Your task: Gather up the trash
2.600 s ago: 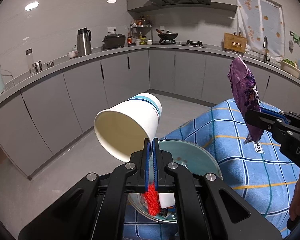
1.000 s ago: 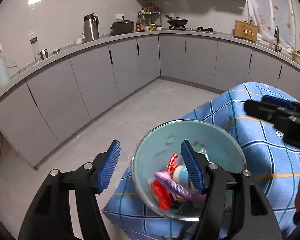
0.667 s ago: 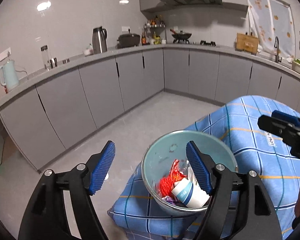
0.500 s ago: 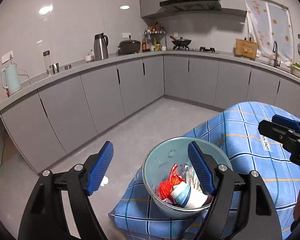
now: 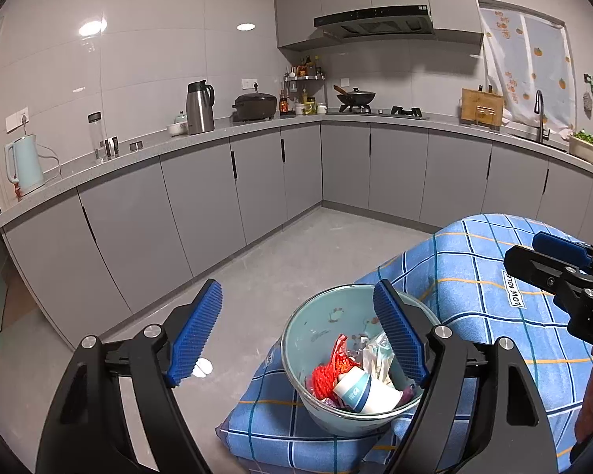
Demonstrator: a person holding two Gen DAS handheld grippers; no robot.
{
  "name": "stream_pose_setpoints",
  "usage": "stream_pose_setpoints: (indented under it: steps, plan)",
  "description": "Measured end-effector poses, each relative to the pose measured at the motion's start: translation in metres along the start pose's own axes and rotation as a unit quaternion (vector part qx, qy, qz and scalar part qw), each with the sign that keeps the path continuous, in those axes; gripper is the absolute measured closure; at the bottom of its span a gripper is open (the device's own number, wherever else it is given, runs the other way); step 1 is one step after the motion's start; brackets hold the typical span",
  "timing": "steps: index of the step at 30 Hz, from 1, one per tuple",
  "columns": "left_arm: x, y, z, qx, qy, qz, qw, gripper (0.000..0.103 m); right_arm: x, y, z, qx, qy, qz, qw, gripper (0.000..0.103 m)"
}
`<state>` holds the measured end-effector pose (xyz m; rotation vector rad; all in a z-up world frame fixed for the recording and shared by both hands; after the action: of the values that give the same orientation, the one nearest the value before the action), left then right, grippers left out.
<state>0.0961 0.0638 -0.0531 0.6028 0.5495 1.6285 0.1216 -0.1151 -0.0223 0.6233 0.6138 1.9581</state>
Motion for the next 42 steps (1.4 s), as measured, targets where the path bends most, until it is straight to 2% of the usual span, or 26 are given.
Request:
stream_pose_setpoints:
  steps: [42]
  plan:
    - [-0.0008,0.0018,0.0017,0.0,0.002,-0.006,1.0,0.023,0.0006,0.0045,-0.0005,-0.007,-0.004,0.0,1.0,0.038]
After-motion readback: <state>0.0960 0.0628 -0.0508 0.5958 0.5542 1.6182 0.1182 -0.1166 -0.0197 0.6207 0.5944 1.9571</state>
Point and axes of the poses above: each gripper's, at about its wrist camera, not at the fingertips, and y roughly against the way its jaws point, x to its left, z to its top, the point moved 2 cm from there along -y, roughly the way its jaws point, and after that the axes turned 15 degrees about x, right-handed, at the moved point
